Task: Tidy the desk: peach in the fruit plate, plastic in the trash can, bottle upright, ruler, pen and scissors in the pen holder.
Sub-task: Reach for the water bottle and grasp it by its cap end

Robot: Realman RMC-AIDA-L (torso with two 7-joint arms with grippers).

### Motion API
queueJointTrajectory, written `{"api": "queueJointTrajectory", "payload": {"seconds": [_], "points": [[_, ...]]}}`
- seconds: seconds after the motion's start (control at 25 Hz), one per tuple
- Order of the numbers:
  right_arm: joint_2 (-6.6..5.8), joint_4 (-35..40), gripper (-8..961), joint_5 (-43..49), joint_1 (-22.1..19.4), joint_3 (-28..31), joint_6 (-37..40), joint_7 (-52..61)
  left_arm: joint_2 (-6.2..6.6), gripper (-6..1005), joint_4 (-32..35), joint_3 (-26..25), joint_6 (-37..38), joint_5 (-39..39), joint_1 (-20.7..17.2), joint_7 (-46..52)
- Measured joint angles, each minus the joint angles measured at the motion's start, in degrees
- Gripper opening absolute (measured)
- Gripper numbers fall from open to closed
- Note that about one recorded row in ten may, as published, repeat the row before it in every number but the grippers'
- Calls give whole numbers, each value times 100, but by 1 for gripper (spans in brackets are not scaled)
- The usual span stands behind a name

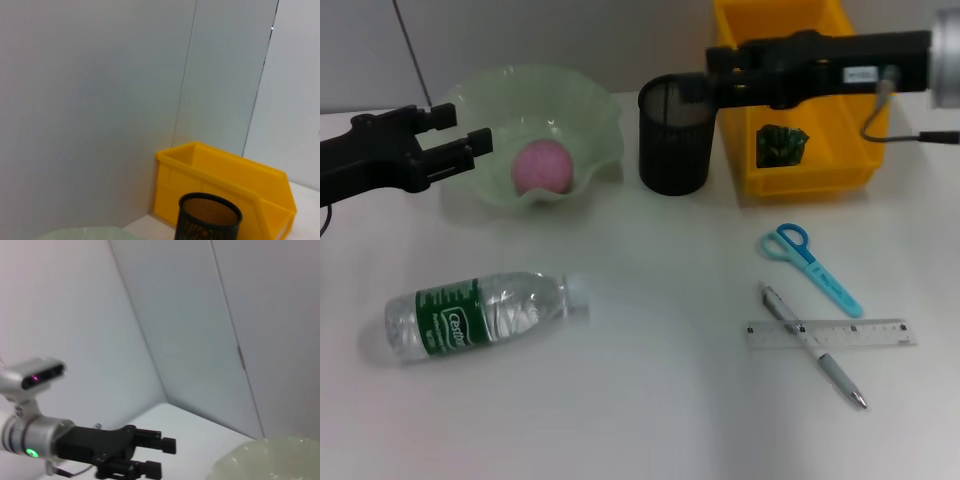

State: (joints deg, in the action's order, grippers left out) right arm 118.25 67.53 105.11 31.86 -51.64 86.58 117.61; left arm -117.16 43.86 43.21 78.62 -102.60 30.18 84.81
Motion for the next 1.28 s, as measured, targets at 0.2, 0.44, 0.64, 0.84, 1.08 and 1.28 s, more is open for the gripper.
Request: {"api": "queueJointTrajectory", "payload": {"seconds": [0.2,0.44,0.64,0.84,1.08,1.28], "points": [[-210,-607,741,-81,14,475,762,-567,0,651,0,-2,-20,93,-47,-17],[-304,-962,740,-47,-108,538,1020,-1398,-23,650,0,-30,-30,111,-65,-48],[-301,-1003,740,-49,-220,586,996,-1585,-38,650,41,-41,-258,84,-67,213],[-295,-1003,740,-39,-233,614,1026,-1728,-75,649,108,-39,-550,83,-102,375],[-283,-1025,740,-35,-234,617,997,-1753,-111,648,160,-45,-863,137,-186,626],[-288,-1068,740,-12,-262,561,1038,-2038,-109,648,185,-81,-836,677,-399,353]]}}
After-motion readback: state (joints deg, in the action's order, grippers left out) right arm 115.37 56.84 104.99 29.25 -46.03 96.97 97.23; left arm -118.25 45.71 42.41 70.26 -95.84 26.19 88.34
